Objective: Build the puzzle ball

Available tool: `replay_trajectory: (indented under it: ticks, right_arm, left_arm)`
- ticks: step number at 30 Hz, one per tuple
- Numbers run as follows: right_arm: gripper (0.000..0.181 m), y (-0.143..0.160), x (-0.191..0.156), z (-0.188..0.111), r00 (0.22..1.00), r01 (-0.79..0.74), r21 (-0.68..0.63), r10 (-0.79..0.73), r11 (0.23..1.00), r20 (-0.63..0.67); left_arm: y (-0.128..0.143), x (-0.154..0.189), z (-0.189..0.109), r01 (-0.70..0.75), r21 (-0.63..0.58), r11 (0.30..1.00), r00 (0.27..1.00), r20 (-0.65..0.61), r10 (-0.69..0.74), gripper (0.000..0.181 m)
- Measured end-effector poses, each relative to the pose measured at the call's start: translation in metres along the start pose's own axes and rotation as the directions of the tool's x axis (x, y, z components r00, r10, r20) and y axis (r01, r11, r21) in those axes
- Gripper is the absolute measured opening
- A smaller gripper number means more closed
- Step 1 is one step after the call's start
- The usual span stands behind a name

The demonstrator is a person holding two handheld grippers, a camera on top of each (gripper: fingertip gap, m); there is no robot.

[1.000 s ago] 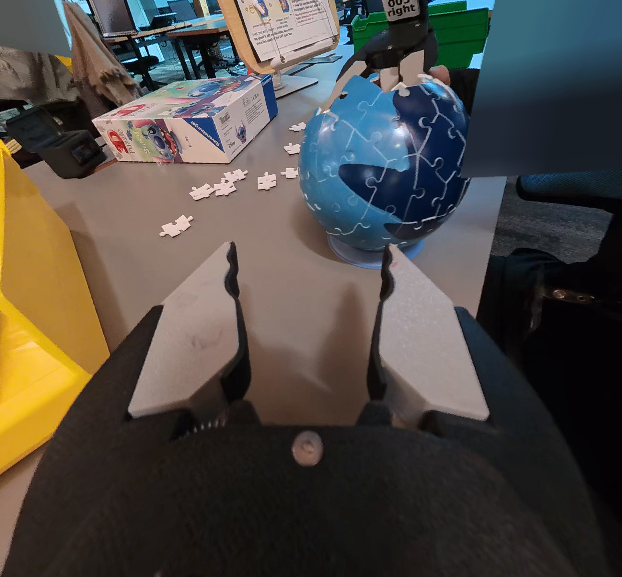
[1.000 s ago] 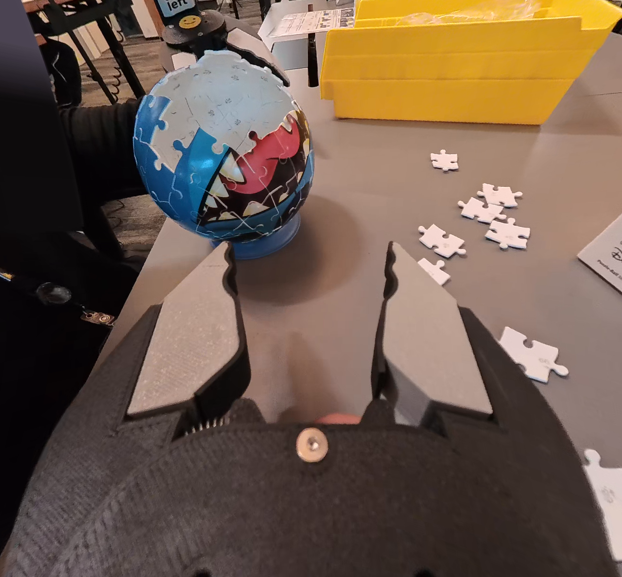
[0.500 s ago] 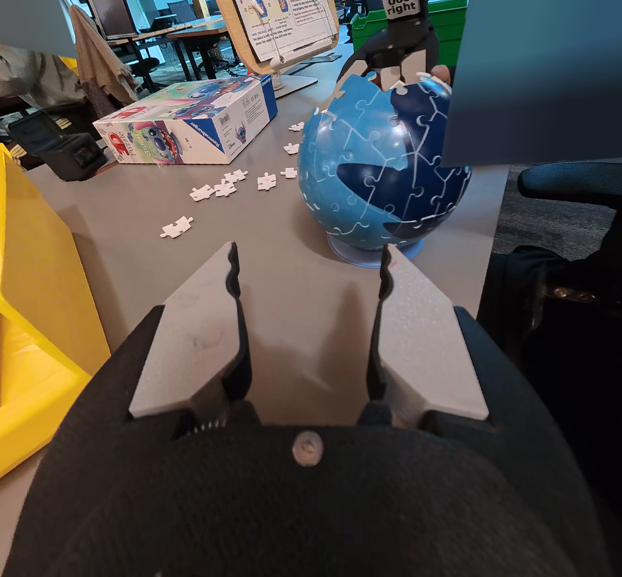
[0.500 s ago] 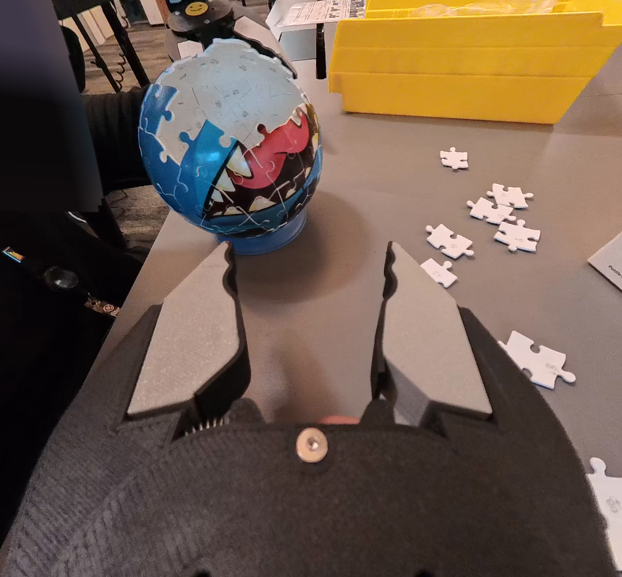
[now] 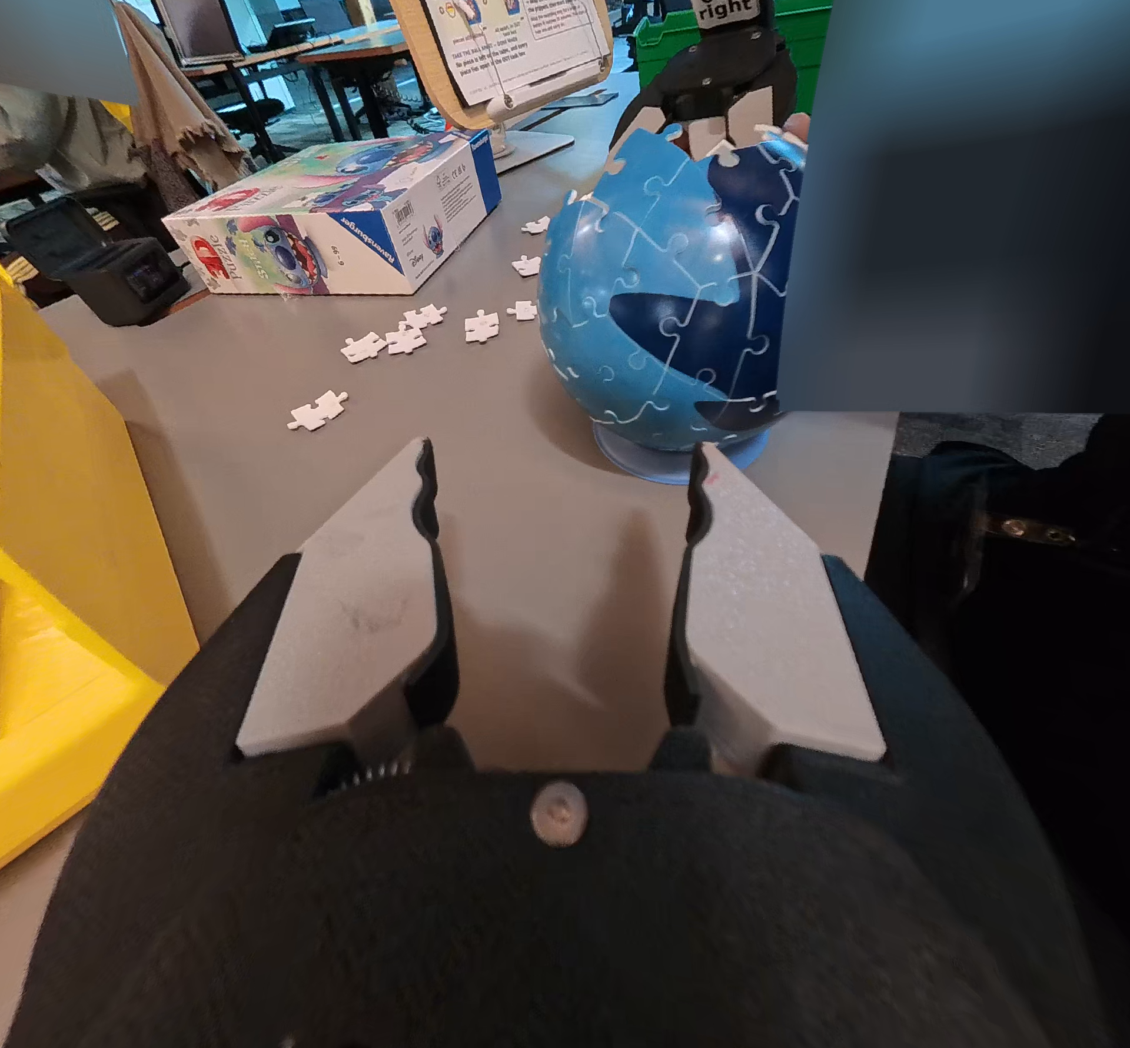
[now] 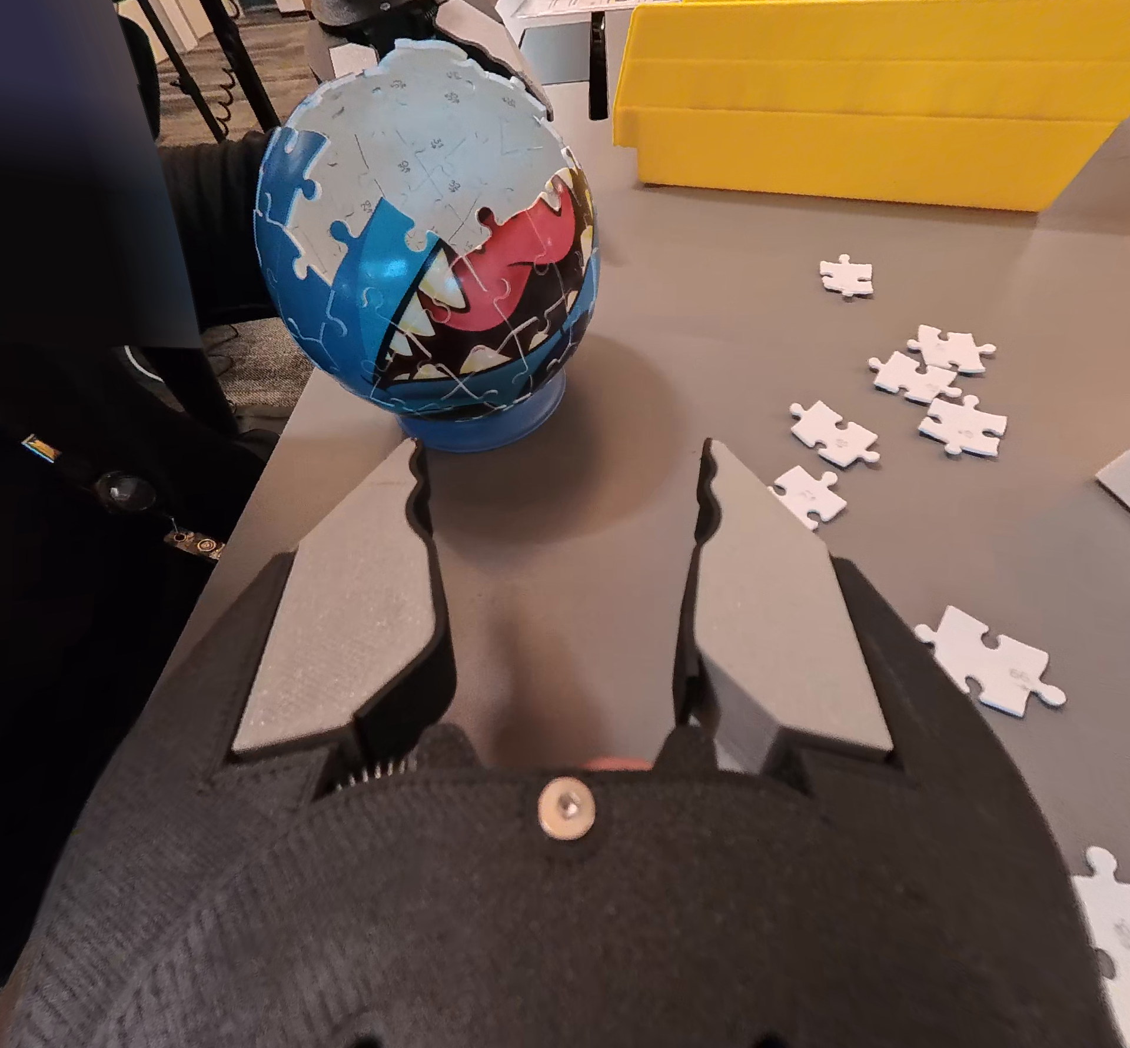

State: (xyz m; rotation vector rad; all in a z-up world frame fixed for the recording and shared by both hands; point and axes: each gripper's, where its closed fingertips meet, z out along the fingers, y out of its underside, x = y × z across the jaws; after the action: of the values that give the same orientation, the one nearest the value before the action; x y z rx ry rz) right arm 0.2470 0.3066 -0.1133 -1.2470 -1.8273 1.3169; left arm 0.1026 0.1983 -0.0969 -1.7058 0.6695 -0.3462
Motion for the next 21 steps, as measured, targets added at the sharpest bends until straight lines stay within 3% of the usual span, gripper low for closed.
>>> replay_trajectory:
  ticks: [4, 9, 15, 21]
  right_arm:
    - [0.086, -0.001, -0.001, -0.001, 1.0, 0.004, 0.007, -0.004, 1.0, 0.001]
    - [0.091, -0.001, -0.009, 0.003, 0.999, 0.037, 0.001, -0.037, 0.999, -0.022]
    - [0.101, -0.01, -0.035, 0.024, 0.998, 0.05, 0.019, -0.049, 0.999, -0.036]
    - [0.105, -0.015, -0.036, 0.036, 0.993, 0.051, 0.021, -0.049, 0.998, -0.103]
  left_arm:
    - [0.005, 0.005, 0.005, -0.025, -0.045, 0.999, 1.0, -0.02, 0.024, 0.083]
    - [0.017, 0.016, 0.015, -0.053, -0.133, 0.99, 0.99, -0.134, 0.035, 0.094]
    - [0.021, 0.016, 0.026, -0.154, -0.16, 0.975, 0.979, -0.156, 0.129, 0.099]
    - [0.012, 0.03, 0.031, -0.18, -0.108, 0.978, 0.952, -0.268, 0.146, 0.098]
